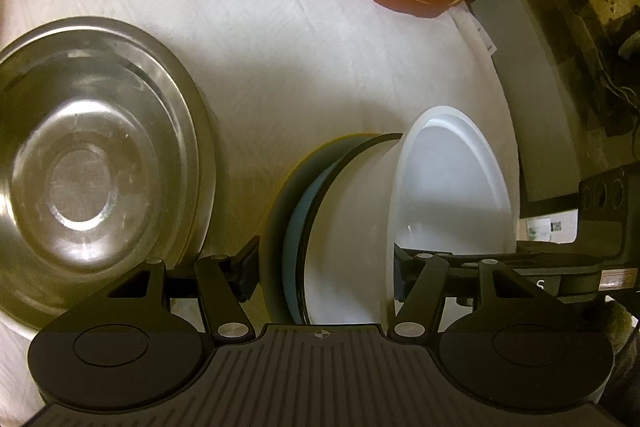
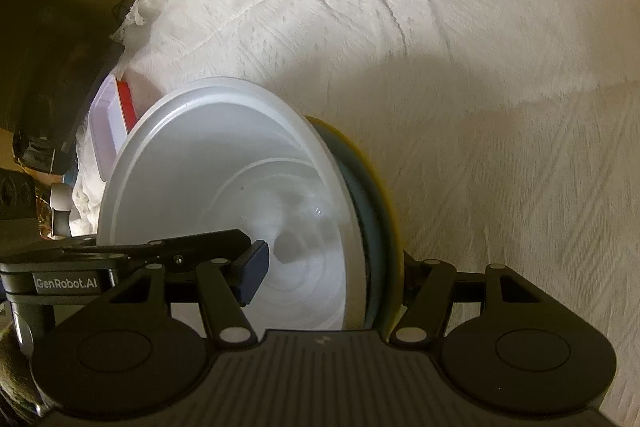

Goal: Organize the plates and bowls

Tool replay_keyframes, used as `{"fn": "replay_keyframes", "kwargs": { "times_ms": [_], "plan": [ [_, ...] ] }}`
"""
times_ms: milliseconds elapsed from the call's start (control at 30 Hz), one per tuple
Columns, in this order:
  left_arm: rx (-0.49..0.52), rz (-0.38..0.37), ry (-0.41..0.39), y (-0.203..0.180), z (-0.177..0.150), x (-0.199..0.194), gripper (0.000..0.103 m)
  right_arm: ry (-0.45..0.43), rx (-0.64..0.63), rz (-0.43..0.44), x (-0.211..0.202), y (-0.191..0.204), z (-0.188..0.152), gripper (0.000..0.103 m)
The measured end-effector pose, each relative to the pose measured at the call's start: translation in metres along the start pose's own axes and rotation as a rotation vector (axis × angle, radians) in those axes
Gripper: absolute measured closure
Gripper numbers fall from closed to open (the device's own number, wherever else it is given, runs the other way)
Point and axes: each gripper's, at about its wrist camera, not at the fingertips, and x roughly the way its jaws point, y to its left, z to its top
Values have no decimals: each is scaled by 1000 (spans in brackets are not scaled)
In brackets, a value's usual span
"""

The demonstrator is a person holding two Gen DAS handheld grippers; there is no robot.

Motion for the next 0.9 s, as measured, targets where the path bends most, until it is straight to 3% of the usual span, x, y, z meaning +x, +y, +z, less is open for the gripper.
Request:
{"fn": "replay_keyframes", "kwargs": {
  "times_ms": [267, 467, 700, 900],
  "plan": [
    [14, -14, -24, -5, 2, -11, 38, -18, -14, -24, -7, 7, 0, 39],
    [31, -52, -97, -8, 6, -40, 38, -63, -41, -55, -29, 30, 5, 39],
    [7, -85, -184, 26, 5, -98, 38, -90, -155, -105, -43, 99, 23, 39],
    [-40, -44, -238, 77, -6, -136, 34, -35, -248, -82, -13, 163, 39, 38]
  ]
}}
